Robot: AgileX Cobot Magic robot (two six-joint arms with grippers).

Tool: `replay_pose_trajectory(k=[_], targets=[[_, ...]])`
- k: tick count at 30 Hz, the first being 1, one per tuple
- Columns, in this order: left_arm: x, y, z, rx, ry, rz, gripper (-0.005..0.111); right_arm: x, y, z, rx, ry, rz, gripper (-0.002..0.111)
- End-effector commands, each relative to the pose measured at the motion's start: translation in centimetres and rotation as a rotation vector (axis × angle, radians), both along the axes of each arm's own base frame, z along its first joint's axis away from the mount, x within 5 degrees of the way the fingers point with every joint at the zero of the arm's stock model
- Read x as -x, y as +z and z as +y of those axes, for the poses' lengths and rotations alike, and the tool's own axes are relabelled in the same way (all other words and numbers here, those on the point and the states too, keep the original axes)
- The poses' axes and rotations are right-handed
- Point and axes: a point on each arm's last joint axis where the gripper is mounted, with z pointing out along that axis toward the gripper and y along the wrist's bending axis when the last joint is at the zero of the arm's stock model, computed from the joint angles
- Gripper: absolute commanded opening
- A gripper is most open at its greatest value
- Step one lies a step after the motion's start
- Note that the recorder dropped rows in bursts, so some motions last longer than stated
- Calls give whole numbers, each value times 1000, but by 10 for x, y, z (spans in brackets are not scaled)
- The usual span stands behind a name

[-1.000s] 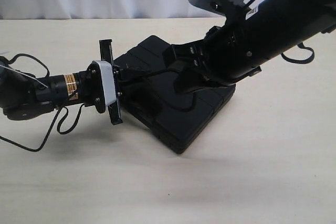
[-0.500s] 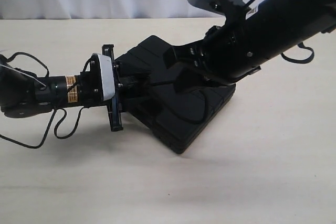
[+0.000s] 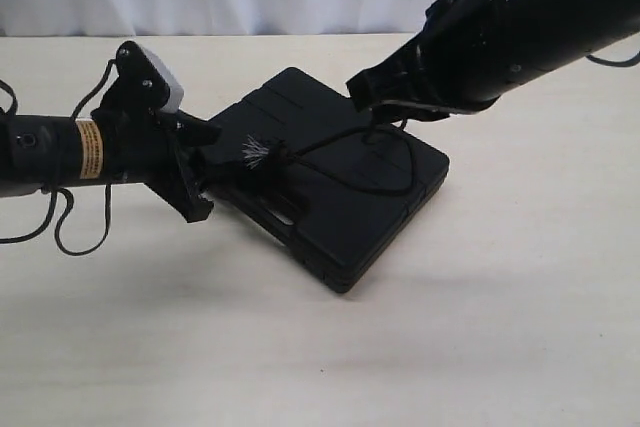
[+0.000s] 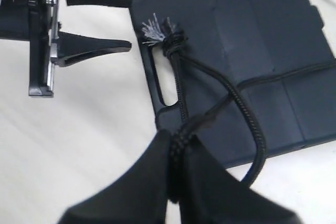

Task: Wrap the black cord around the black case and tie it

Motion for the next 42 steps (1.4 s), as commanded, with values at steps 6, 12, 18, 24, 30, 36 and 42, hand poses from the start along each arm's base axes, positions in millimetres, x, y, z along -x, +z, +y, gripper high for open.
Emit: replay_pose_trajectory(k=[6,12,18,24,30,36,42], targets=[[16,-12,-4,247,202,487,52,-16,11,-7,72,-6,-242,4],[13,-34,4,310,450,652,52,-17,13,-7,60,-11,-267,4],[13,-71,-3,429,478,809,52,-18,13,-6,56,-13,-275,4],[6,-68,-2,538,566,802,52,-18,14,-6,54,-14,-279,4],[4,-66,-3,630,640,847,52,-18,14,-6,54,-14,-279,4],[2,-68,-10,782,592,893,52,-18,14,-6,52,-15,-283,4],[1,-90,-11,896,652,950,52,-18,14,-6,54,-14,-278,4]])
